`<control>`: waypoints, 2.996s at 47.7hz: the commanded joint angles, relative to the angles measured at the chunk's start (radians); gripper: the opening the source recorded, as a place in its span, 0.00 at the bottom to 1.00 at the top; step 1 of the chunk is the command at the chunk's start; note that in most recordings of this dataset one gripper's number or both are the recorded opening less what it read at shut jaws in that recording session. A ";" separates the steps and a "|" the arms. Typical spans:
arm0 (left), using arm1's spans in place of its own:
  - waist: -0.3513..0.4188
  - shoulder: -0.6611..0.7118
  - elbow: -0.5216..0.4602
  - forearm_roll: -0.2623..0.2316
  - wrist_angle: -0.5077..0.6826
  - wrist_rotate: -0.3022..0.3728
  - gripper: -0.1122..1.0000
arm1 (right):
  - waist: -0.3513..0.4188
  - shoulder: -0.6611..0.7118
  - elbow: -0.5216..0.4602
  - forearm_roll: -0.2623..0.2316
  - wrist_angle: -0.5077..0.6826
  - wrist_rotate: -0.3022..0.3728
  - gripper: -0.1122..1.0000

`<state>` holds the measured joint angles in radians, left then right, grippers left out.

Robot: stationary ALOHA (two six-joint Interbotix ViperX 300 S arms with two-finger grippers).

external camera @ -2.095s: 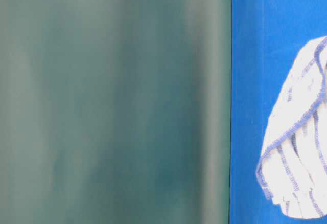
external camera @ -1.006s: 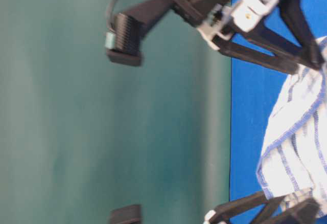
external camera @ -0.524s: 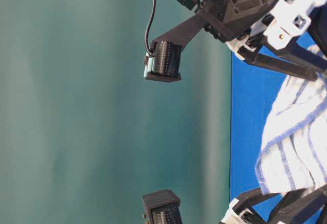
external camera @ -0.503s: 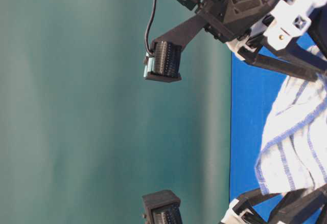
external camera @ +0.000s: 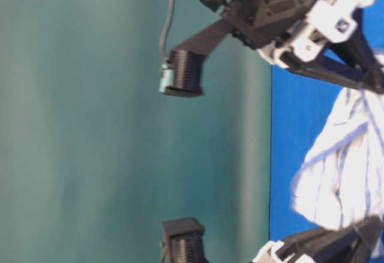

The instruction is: Lift the towel with both arms.

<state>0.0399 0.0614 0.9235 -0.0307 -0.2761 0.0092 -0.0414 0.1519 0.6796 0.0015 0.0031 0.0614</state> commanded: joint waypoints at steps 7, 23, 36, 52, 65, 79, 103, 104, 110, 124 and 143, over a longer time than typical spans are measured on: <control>-0.021 -0.198 -0.052 0.000 0.121 0.000 0.17 | -0.002 -0.187 -0.034 0.003 0.087 0.034 0.16; -0.018 -0.472 -0.212 0.002 0.422 0.008 0.17 | -0.002 -0.468 -0.129 0.003 0.293 0.035 0.16; 0.002 -0.552 -0.360 0.002 0.568 0.012 0.17 | -0.002 -0.584 -0.268 -0.009 0.434 0.026 0.16; 0.008 -0.571 -0.541 0.008 0.698 0.040 0.17 | -0.002 -0.623 -0.414 -0.032 0.548 0.020 0.16; 0.008 -0.569 -0.566 0.008 0.701 0.095 0.17 | 0.003 -0.621 -0.422 -0.034 0.558 -0.017 0.16; 0.011 -0.568 -0.563 0.008 0.692 0.094 0.24 | 0.002 -0.626 -0.420 -0.043 0.543 -0.041 0.17; 0.011 -0.595 -0.500 0.008 0.684 0.087 0.92 | 0.002 -0.615 -0.388 -0.069 0.541 -0.029 0.69; 0.011 -0.595 -0.494 0.008 0.684 0.086 0.92 | 0.002 -0.615 -0.380 -0.069 0.541 -0.028 0.69; 0.008 -0.580 -0.428 0.008 0.655 0.083 0.92 | 0.005 -0.601 -0.319 -0.063 0.523 -0.026 0.69; -0.029 -0.499 -0.235 0.005 0.471 0.049 0.92 | 0.032 -0.492 -0.141 -0.060 0.374 0.048 0.69; -0.103 -0.288 -0.092 0.003 0.253 0.040 0.92 | 0.126 -0.233 -0.084 -0.060 0.252 0.084 0.69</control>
<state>-0.0445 -0.2623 0.8330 -0.0261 0.0245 0.0491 0.0706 -0.1089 0.6044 -0.0598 0.2761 0.1427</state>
